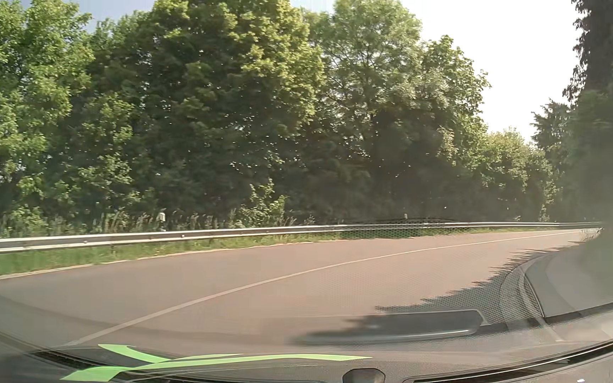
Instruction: Follow the waypoints while adhering to traffic rules and regulations
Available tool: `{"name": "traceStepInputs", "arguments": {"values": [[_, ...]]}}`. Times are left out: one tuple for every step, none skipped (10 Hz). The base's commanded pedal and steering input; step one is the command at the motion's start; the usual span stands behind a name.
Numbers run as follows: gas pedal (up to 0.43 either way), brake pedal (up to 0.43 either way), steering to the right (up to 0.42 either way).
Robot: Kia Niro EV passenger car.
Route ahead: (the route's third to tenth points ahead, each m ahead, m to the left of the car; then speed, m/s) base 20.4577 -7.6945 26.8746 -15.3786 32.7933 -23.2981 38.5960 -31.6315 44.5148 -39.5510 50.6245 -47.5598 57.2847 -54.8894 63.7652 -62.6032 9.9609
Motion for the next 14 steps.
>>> {"name": "traceStepInputs", "arguments": {"values": [[0.0,0.073,0.18],[0.0,0.067,0.188],[0.0,0.067,0.189],[0.0,0.067,0.19],[0.0,0.061,0.19],[0.0,0.037,0.19],[0.0,0.012,0.19],[0.0,0.0,0.189],[0.0,0.0,0.189],[0.0,0.0,0.189],[0.0,0.0,0.188],[0.0,0.0,0.187],[0.0,0.0,0.186],[0.047,0.0,0.179]]}}
